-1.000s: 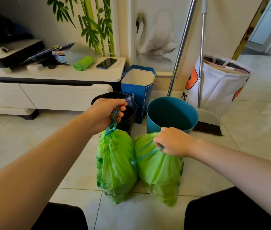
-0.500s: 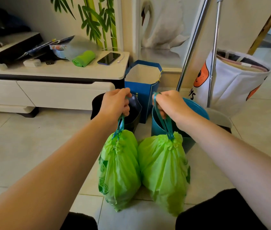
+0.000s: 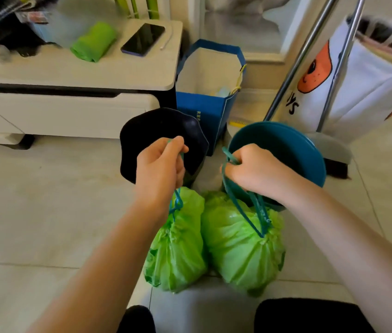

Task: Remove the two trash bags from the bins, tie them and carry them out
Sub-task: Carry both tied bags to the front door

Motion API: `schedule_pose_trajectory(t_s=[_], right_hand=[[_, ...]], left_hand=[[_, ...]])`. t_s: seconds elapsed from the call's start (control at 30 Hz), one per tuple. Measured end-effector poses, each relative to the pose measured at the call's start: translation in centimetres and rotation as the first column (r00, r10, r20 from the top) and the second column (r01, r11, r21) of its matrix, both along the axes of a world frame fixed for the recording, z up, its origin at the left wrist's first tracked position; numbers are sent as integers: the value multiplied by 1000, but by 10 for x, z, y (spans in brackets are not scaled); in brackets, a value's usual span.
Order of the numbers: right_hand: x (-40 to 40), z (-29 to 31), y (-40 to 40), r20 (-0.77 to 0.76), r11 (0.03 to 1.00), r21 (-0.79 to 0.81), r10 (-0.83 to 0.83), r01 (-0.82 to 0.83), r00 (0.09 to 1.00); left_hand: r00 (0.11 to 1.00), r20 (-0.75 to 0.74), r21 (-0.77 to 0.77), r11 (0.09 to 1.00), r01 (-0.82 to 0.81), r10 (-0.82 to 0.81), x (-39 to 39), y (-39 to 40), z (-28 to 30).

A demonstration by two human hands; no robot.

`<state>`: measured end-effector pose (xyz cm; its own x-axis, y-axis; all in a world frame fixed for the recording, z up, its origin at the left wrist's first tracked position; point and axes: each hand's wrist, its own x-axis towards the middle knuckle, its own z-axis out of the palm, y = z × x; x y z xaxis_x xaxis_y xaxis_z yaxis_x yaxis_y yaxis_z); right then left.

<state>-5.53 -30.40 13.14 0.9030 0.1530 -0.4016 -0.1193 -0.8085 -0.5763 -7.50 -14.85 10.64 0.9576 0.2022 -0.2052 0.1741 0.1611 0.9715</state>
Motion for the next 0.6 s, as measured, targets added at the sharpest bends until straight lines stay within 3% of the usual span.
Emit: schedule_pose_trajectory(t_s=[0.1,0.23,0.3,0.47,0.6], right_hand=[[-5,25,-7,-158,998,-27,44,-49,986],[-19,67,-23,-449,992,-10,105,-123,888],[-25,89,-32,-524,991,-15,103,-130,846],[-52,143,-52,-608,999,11,-25,39,794],[-79,192,-68,-547,982,-71,-184,174,816]], left_hand=[[998,-45,148,987,54,-48,-19,-11,6],[936,-186,336,876,347,-299,-40,-7,33],[878,-287,321,825,466,-384,-46,-1,56],[828,-450,284,825,489,-336,-65,1,114],[785,-572,292,834,468,-240,-84,5,154]])
